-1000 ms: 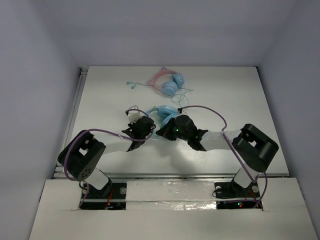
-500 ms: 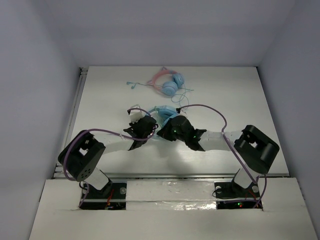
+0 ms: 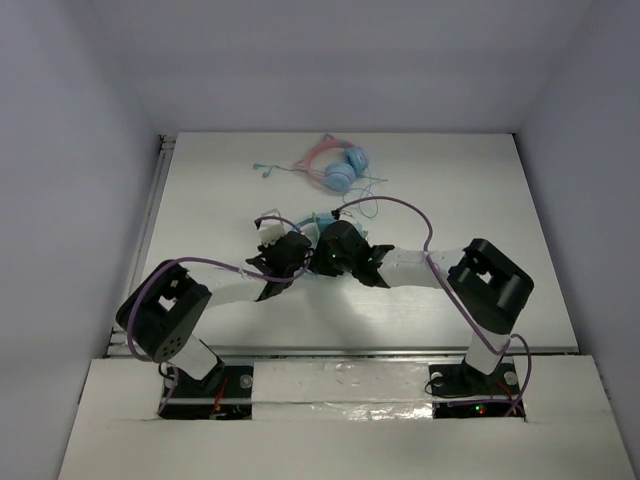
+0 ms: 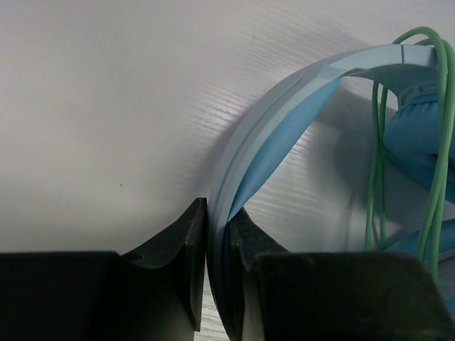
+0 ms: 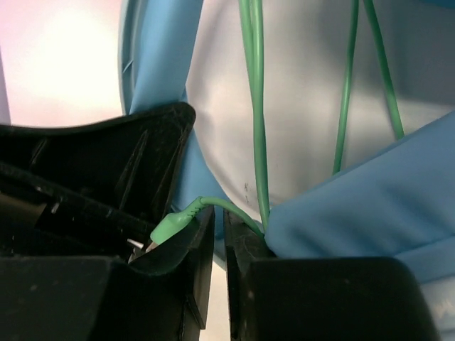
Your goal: Wrap the headphones
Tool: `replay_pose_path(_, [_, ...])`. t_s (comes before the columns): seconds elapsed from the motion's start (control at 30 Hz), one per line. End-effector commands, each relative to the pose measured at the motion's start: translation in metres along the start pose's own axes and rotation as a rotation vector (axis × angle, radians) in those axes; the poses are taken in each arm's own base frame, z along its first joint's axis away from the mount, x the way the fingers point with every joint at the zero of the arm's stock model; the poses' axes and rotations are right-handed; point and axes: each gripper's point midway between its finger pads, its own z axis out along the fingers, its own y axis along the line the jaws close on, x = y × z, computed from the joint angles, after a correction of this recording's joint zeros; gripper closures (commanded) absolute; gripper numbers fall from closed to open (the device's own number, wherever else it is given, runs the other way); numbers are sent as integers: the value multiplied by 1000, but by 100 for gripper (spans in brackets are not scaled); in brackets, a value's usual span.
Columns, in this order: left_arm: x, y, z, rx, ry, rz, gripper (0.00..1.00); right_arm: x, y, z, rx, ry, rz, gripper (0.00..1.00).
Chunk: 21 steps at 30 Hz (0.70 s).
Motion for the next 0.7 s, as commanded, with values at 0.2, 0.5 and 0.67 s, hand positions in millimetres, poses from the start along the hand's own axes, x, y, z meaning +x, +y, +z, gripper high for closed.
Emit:
replay_pose_path(0.2, [10,-47,-33,223,111,4,100,-14,5,-6,-52,-27,-46,81])
replay_pose_path(0.5, [17,-52,-28,226,137,1,100,-18,32,-43,-126,45,-164,65])
replay_pose_path(0.67, [25,-48,-24,210,155,8,100,-41,30,-31,-63,-49,-164,67])
